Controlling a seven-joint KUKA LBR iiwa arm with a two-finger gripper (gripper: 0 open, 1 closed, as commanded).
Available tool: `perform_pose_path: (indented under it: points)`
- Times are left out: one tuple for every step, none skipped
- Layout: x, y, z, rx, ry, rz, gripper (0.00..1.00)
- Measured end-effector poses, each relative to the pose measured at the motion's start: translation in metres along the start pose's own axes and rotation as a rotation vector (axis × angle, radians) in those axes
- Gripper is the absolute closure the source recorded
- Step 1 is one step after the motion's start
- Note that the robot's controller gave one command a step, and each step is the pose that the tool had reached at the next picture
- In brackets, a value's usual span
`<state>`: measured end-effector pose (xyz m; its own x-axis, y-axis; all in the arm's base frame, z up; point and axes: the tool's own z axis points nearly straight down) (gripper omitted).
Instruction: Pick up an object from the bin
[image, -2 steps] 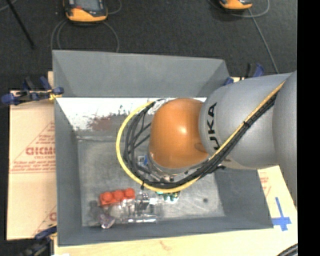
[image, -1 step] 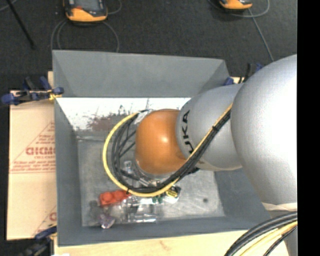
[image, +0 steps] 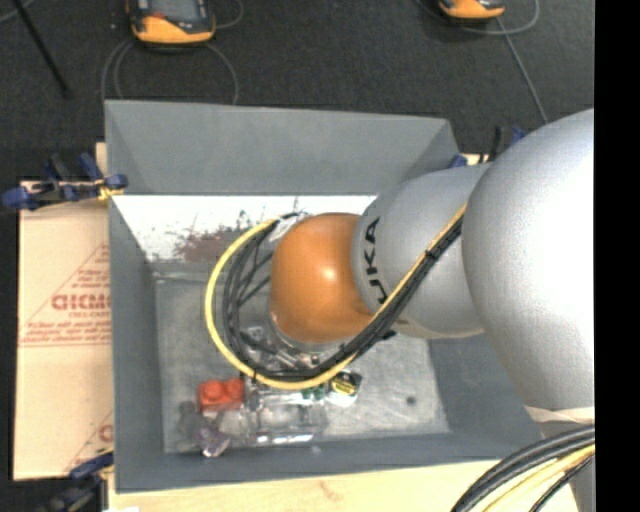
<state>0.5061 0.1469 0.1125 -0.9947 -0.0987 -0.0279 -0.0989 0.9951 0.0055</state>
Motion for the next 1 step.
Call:
perform_pose_path:
  points:
    - [-0.0049,-0.0265,-0.1478,0.003,0.018,-0.234,1.00]
